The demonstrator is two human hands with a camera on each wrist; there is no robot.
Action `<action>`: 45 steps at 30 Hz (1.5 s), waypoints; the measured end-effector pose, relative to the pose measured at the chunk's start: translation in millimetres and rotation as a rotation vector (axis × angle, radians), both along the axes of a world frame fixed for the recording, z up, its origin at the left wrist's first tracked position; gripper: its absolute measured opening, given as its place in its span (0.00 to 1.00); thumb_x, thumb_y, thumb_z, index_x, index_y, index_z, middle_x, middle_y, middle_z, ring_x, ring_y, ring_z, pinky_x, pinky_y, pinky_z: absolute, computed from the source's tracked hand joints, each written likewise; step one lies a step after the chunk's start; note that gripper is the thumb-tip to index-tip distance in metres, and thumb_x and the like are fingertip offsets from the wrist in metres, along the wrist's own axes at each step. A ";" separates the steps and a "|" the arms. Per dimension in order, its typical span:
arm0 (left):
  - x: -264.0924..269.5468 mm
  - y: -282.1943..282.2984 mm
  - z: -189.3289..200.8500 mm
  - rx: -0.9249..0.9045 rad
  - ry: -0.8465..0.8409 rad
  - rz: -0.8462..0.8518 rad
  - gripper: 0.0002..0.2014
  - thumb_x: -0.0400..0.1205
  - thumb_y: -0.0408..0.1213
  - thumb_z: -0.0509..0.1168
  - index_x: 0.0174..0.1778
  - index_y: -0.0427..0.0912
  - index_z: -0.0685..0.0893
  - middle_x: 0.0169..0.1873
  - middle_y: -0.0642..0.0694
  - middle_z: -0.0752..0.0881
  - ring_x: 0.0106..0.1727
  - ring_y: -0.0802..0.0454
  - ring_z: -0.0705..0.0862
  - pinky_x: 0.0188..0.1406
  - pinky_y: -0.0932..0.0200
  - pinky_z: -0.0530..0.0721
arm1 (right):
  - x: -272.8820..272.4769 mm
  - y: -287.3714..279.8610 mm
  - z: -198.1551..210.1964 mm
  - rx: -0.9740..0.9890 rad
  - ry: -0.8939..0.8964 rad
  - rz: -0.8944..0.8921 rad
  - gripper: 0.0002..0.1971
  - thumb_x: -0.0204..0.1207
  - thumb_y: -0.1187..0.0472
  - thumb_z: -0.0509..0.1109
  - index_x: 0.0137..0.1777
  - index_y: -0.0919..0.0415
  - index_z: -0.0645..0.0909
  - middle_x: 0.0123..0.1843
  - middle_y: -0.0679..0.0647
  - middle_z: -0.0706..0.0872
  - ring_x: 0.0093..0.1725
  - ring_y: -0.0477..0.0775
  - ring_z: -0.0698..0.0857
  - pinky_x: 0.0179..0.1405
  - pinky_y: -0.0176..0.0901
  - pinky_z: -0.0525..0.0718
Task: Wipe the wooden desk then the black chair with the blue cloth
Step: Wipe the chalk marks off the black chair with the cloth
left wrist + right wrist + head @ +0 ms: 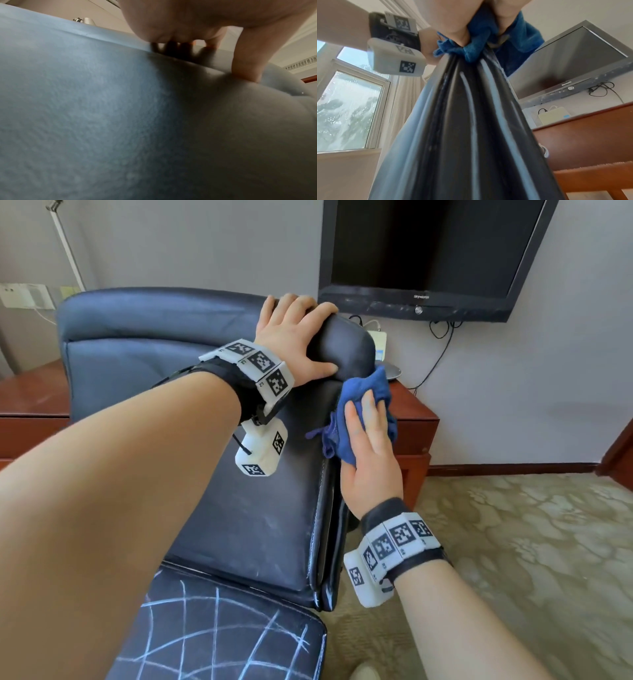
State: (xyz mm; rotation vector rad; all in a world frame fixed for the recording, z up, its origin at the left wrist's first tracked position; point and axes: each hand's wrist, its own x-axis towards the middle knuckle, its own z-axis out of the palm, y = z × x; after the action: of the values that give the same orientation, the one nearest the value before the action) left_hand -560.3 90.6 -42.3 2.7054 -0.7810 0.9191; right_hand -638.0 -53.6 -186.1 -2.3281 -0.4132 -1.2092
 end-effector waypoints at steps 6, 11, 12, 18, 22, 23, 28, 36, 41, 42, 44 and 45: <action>-8.0 -0.8 2.9 -0.011 0.034 0.008 0.47 0.59 0.63 0.57 0.77 0.51 0.65 0.71 0.45 0.68 0.75 0.44 0.61 0.79 0.43 0.48 | -17.7 -4.9 -15.4 0.013 0.058 0.047 0.37 0.70 0.74 0.62 0.80 0.60 0.58 0.81 0.50 0.49 0.81 0.59 0.53 0.72 0.36 0.63; -15.2 -6.8 4.7 0.003 0.069 -0.012 0.48 0.58 0.66 0.55 0.77 0.51 0.64 0.71 0.46 0.68 0.75 0.45 0.61 0.79 0.43 0.48 | -14.8 -5.4 -1.9 -0.003 -0.021 -0.030 0.36 0.69 0.73 0.62 0.80 0.66 0.58 0.82 0.63 0.53 0.79 0.63 0.55 0.71 0.52 0.72; -17.6 -10.7 4.2 -0.003 0.075 -0.022 0.50 0.57 0.70 0.52 0.77 0.51 0.65 0.71 0.47 0.68 0.75 0.45 0.61 0.79 0.42 0.48 | -15.7 -5.6 -10.6 -0.003 -0.033 -0.040 0.36 0.68 0.73 0.62 0.79 0.65 0.59 0.82 0.63 0.54 0.78 0.64 0.57 0.68 0.51 0.74; -21.0 -20.1 -3.4 -0.035 0.022 -0.018 0.53 0.54 0.74 0.47 0.75 0.50 0.66 0.68 0.46 0.69 0.74 0.45 0.61 0.79 0.42 0.44 | -41.2 -2.6 -79.5 -0.027 0.070 -0.066 0.39 0.67 0.78 0.70 0.76 0.59 0.59 0.79 0.57 0.53 0.75 0.71 0.69 0.51 0.54 0.87; -20.6 -18.6 -6.5 -0.023 -0.005 0.008 0.53 0.56 0.74 0.46 0.76 0.49 0.64 0.71 0.45 0.67 0.77 0.44 0.59 0.79 0.41 0.44 | -48.0 -7.3 -69.0 0.039 0.075 0.022 0.36 0.71 0.72 0.63 0.80 0.58 0.57 0.82 0.48 0.48 0.78 0.65 0.64 0.60 0.55 0.83; -21.1 -18.9 -7.5 -0.022 -0.005 0.013 0.53 0.56 0.74 0.46 0.77 0.49 0.64 0.72 0.45 0.66 0.77 0.44 0.58 0.79 0.40 0.44 | -46.7 -8.2 -56.1 0.097 0.070 0.051 0.37 0.72 0.72 0.62 0.81 0.58 0.54 0.82 0.48 0.46 0.79 0.62 0.60 0.66 0.55 0.79; -23.9 -23.1 -10.9 -0.056 0.008 0.022 0.51 0.62 0.73 0.52 0.80 0.50 0.59 0.77 0.46 0.61 0.81 0.45 0.52 0.80 0.42 0.40 | -24.1 -2.9 5.8 0.248 -0.004 0.106 0.39 0.73 0.74 0.64 0.78 0.55 0.47 0.79 0.49 0.44 0.82 0.64 0.52 0.76 0.46 0.63; -40.9 -8.4 -70.5 -0.084 -0.065 -0.061 0.41 0.75 0.64 0.52 0.82 0.46 0.56 0.81 0.36 0.52 0.82 0.35 0.48 0.79 0.41 0.42 | -18.7 -1.0 -12.4 0.341 0.035 0.300 0.35 0.73 0.56 0.69 0.77 0.69 0.61 0.81 0.66 0.55 0.82 0.61 0.55 0.78 0.42 0.61; -36.1 12.1 -91.3 -0.033 -0.223 -0.099 0.33 0.78 0.56 0.56 0.75 0.39 0.72 0.68 0.31 0.75 0.73 0.31 0.70 0.73 0.38 0.60 | -13.4 1.8 -18.7 0.445 0.009 0.242 0.25 0.75 0.56 0.63 0.65 0.76 0.71 0.68 0.67 0.69 0.69 0.58 0.69 0.72 0.35 0.66; -34.5 12.8 -89.1 -0.029 -0.226 -0.096 0.33 0.77 0.55 0.56 0.75 0.40 0.73 0.67 0.31 0.76 0.72 0.31 0.71 0.72 0.39 0.61 | -9.3 2.1 -17.3 0.492 0.013 0.234 0.24 0.75 0.58 0.65 0.65 0.76 0.70 0.65 0.67 0.70 0.66 0.57 0.71 0.71 0.38 0.68; -34.4 12.4 -88.0 -0.028 -0.231 -0.099 0.33 0.77 0.55 0.56 0.75 0.40 0.73 0.66 0.32 0.76 0.72 0.31 0.71 0.72 0.38 0.61 | -2.6 4.7 -12.8 0.609 0.051 0.259 0.26 0.74 0.63 0.67 0.69 0.73 0.65 0.66 0.63 0.69 0.65 0.52 0.72 0.69 0.36 0.71; -34.7 12.0 -89.9 -0.028 -0.234 -0.099 0.33 0.77 0.55 0.56 0.75 0.40 0.73 0.67 0.32 0.76 0.72 0.31 0.70 0.73 0.37 0.61 | -0.8 6.0 -11.0 0.665 0.086 0.284 0.28 0.75 0.65 0.67 0.73 0.70 0.61 0.68 0.61 0.69 0.66 0.50 0.73 0.69 0.35 0.72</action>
State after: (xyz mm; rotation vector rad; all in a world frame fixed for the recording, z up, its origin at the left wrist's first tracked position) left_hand -595.0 102.6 -132.2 2.5394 -0.9277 1.2270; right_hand -638.8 -47.6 -197.1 -1.6775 -0.2476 -0.9219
